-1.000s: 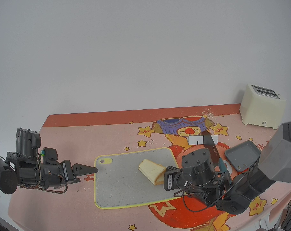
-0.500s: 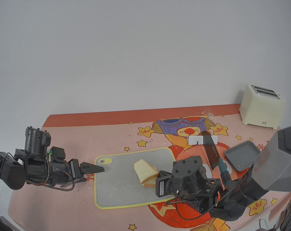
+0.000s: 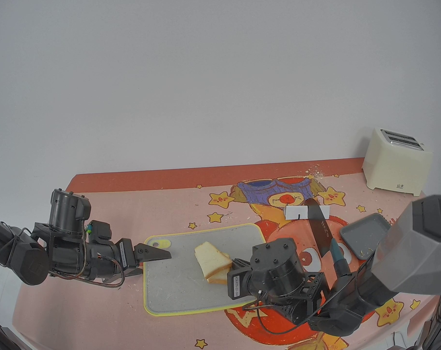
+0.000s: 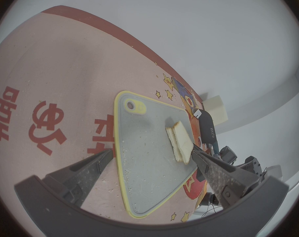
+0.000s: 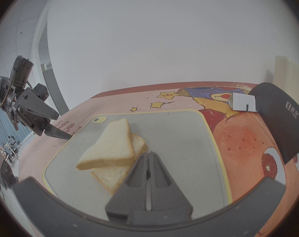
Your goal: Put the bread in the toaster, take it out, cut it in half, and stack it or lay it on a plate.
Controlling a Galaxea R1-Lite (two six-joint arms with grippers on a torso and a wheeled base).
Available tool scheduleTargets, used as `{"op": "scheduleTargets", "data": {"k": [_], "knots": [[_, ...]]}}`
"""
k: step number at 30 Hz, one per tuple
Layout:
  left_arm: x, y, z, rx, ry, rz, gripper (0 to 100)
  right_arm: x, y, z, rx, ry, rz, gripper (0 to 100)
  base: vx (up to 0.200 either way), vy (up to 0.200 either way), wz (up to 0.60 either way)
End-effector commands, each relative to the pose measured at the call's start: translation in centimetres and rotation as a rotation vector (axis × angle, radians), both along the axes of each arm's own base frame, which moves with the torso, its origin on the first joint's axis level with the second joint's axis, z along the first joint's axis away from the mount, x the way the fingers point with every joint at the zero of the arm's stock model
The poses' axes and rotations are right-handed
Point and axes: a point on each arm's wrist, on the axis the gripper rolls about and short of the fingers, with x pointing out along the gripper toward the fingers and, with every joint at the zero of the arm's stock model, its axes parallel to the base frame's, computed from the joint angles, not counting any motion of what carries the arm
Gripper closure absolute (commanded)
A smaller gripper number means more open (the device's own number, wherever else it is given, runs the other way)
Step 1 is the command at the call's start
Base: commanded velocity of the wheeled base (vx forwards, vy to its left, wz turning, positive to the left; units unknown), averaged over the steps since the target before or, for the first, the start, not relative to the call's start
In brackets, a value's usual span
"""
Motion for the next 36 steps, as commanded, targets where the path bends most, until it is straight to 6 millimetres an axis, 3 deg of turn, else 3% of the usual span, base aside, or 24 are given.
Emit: {"op": "scheduleTargets", "data": {"k": [1, 14, 24, 36], "knots": [[0.1, -0.1, -0.4, 0.006, 0.021, -0.001, 0, 0.4, 0.0, 0.1, 0.004, -0.004, -0.011, 100, 0.0, 0.0, 0.0], [0.3, -0.1, -0.8, 0.008, 0.032, -0.002, 0, 0.8, 1.7, -0.8, 0.002, -0.011, 0.014, 100, 0.0, 0.0, 0.0], [-0.1, -0.2, -0.9, -0.03, 0.079, 0.001, 0, -0.4, 4.2, -1.5, 0.008, -0.019, 0.079, 100, 0.0, 0.0, 0.0], [-1.4, -0.1, -1.5, -0.025, 0.115, -0.009, 0, -1.1, 5.4, -1.9, 0.012, -0.021, 0.114, 100, 0.0, 0.0, 0.0]]}}
